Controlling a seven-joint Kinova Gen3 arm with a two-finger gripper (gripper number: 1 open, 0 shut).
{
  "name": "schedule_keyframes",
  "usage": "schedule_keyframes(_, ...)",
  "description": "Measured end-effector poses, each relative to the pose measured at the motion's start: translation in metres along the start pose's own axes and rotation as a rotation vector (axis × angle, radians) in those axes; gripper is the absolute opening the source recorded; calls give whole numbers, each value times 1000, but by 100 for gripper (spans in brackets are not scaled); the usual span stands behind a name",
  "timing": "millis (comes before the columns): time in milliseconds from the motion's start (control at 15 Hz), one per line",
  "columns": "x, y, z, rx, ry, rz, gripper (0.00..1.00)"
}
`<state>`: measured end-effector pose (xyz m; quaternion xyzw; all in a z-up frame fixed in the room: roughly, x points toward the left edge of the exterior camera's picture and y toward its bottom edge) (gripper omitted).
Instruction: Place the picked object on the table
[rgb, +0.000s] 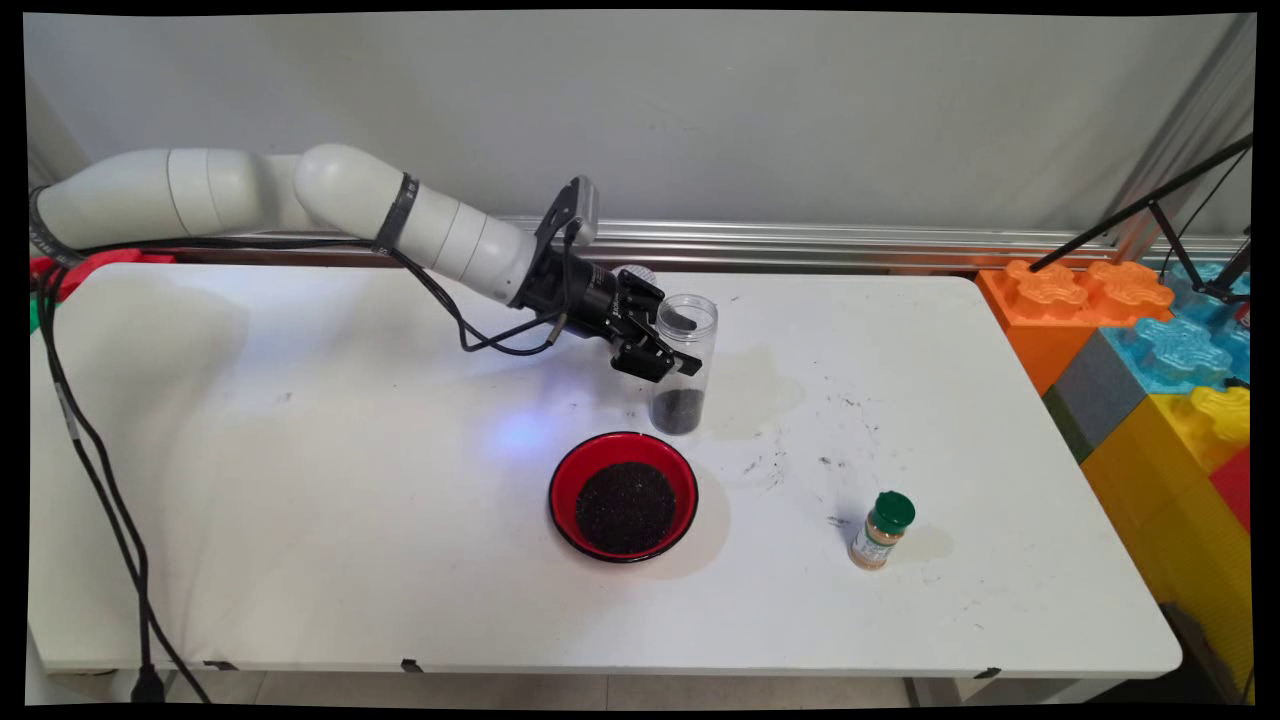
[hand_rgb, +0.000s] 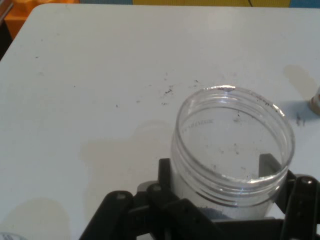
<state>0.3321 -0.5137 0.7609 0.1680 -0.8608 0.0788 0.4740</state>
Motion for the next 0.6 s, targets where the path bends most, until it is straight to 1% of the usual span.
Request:
schedule_keyframes(400, -4, -1, 3, 7, 0, 3, 0)
schedule_keyframes(467, -4, -1, 3, 7, 0, 2, 100)
schedule_keyframes(600, -4, 0, 3, 6, 2, 2, 100)
